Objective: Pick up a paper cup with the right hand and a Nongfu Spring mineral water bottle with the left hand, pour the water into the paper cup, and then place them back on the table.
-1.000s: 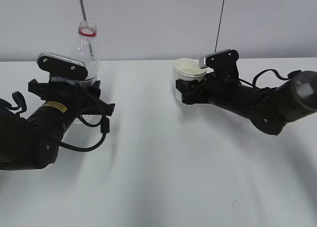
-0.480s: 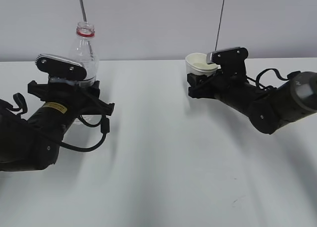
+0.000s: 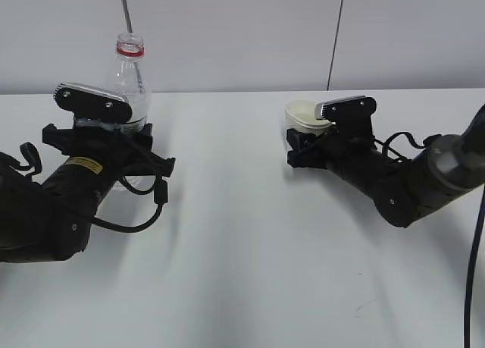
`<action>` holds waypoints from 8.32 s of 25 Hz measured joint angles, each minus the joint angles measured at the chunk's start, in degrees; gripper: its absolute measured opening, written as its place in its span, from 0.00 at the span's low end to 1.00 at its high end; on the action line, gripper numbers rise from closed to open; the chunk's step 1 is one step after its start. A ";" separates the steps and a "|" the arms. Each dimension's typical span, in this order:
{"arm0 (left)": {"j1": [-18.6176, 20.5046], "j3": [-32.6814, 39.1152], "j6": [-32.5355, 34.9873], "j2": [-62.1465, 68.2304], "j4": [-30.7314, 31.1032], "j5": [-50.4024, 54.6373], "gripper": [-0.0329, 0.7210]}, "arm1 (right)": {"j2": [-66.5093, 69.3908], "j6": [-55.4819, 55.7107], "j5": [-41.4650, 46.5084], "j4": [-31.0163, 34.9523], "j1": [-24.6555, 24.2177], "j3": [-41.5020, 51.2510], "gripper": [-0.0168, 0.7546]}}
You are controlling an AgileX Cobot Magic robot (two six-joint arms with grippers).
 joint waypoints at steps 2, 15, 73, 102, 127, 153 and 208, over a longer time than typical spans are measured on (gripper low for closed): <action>0.00 0.00 -0.05 0.00 0.00 0.00 0.50 | 0.59 0.00 -1.30 0.12 0.00 0.00 0.64; 0.00 0.00 -0.05 0.00 -0.05 0.00 0.50 | 1.07 -0.10 -2.87 0.12 0.00 0.00 0.64; 7.85 -6.81 -9.47 6.75 5.13 -0.38 0.49 | -16.51 -0.10 -13.10 0.46 0.00 23.73 0.79; 7.91 -7.24 -9.84 7.86 4.89 -2.18 0.69 | -16.51 -0.10 -13.39 0.46 0.00 23.81 0.79; 7.91 -0.08 -6.50 -5.88 5.57 -0.32 0.70 | -21.98 -0.10 -10.72 0.35 0.00 24.00 0.79; 4.52 0.02 6.08 -23.23 -8.20 17.70 0.70 | -41.09 -0.10 11.90 -1.46 0.00 24.41 0.79; 4.52 0.58 77.41 -48.00 -74.73 33.83 0.69 | -56.77 0.00 120.96 8.16 0.00 -8.78 0.79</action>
